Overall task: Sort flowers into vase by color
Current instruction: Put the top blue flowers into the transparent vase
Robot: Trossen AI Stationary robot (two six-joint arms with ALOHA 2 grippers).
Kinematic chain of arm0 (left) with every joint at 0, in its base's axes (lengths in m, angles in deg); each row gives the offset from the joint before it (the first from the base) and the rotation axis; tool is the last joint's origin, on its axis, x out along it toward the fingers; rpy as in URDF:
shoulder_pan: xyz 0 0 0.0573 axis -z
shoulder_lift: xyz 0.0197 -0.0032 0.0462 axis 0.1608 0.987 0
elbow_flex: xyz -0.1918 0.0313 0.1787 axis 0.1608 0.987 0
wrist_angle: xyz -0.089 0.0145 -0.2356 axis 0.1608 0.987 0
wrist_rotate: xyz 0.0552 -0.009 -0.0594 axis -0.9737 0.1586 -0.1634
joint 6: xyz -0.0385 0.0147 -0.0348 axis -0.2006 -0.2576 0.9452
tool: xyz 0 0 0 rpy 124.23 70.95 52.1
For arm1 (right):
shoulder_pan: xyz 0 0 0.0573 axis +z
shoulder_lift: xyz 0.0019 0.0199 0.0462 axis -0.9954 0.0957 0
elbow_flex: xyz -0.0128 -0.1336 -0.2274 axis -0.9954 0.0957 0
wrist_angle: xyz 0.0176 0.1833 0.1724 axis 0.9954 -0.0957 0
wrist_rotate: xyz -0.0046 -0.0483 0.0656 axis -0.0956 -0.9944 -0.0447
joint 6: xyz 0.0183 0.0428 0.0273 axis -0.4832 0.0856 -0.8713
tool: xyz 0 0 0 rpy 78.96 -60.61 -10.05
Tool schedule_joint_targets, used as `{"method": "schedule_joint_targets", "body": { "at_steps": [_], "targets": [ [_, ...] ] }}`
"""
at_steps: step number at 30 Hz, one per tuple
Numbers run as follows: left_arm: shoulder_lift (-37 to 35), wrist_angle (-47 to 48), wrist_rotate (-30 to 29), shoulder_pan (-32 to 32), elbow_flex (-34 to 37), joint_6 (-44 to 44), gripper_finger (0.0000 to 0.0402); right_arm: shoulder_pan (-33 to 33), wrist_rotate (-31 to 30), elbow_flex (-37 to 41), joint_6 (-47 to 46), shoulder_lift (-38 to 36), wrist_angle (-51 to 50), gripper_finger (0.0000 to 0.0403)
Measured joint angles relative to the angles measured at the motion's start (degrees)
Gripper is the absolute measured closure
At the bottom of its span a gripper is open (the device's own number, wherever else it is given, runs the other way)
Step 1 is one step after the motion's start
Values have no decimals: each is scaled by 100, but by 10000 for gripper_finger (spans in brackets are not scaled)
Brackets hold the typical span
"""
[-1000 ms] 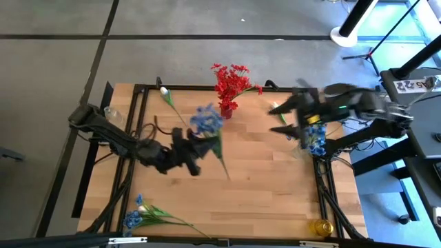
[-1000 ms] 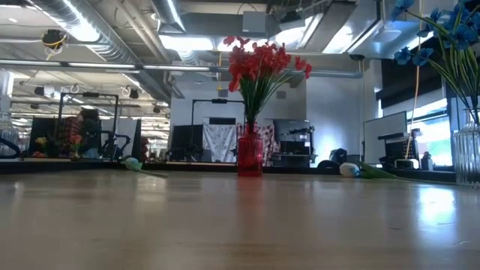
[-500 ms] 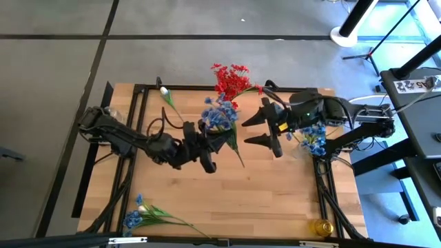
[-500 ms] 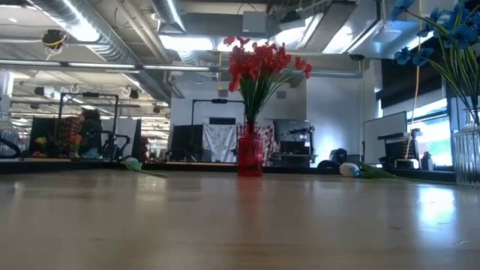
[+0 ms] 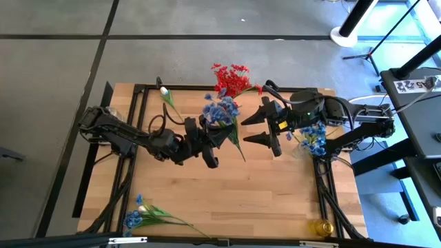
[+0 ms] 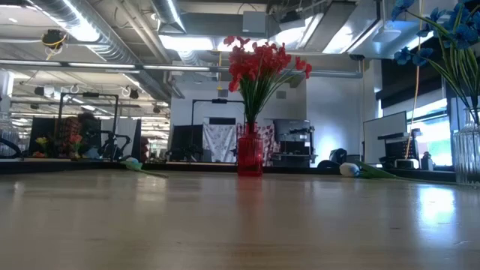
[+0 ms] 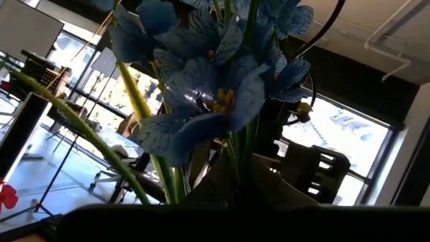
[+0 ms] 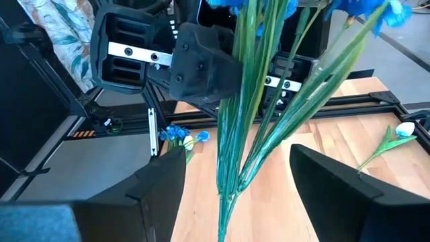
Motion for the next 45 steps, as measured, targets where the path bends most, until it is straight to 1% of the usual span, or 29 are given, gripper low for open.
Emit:
{"method": "schedule_joint_targets", "body": {
  "at_steps": [3, 7, 10, 17, 19, 23, 28, 30, 33, 36, 39, 40, 42, 45],
  "targets": [
    [0, -4, 2, 0, 0, -68, 400, 0, -19, 0, 1, 0, 0, 136],
    [0, -22, 2, -9, 0, -68, 400, 0, -194, -2, 28, 26, 2, 136],
    [-3, -100, 2, -21, 0, -73, 400, 0, -190, -3, 56, 104, 7, 137],
    [-4, -156, 11, -34, 0, -73, 400, 0, -86, -1, 63, 290, -9, 137],
    [-4, -172, 26, -33, 0, -74, 399, 0, -86, -3, 64, 330, 149, 136],
    [-4, -194, 40, -35, 0, -73, 399, 0, 96, -2, 2, 373, 442, 137],
    [-4, -203, 549, -110, 0, -73, 399, 0, 62, -11, -263, 570, 726, 141],
    [-4, -208, 575, -120, 0, -73, 399, 0, 63, -1, -264, 637, 700, 155],
    [-4, -191, 518, -120, 0, -116, 396, 0, 59, 0, -287, 671, 710, 200],
    [-7, -107, 534, -118, 0, -213, 380, 0, 49, 0, -415, 671, 781, 275],
    [-9, -22, 619, -100, 0, -264, 349, 7, 42, 0, -426, 647, 771, 367],
    [-33, -15, 628, -91, 0, -290, 337, 7, 52, 0, -425, 636, 771, 382],
    [-169, 169, 626, -22, 2, -452, 312, 7, 2, 0, -431, 583, 771, 382],
    [-592, 815, 370, 162, 4, -739, 277, 7, -175, 0, -430, 315, 585, 377]
  ]
}}
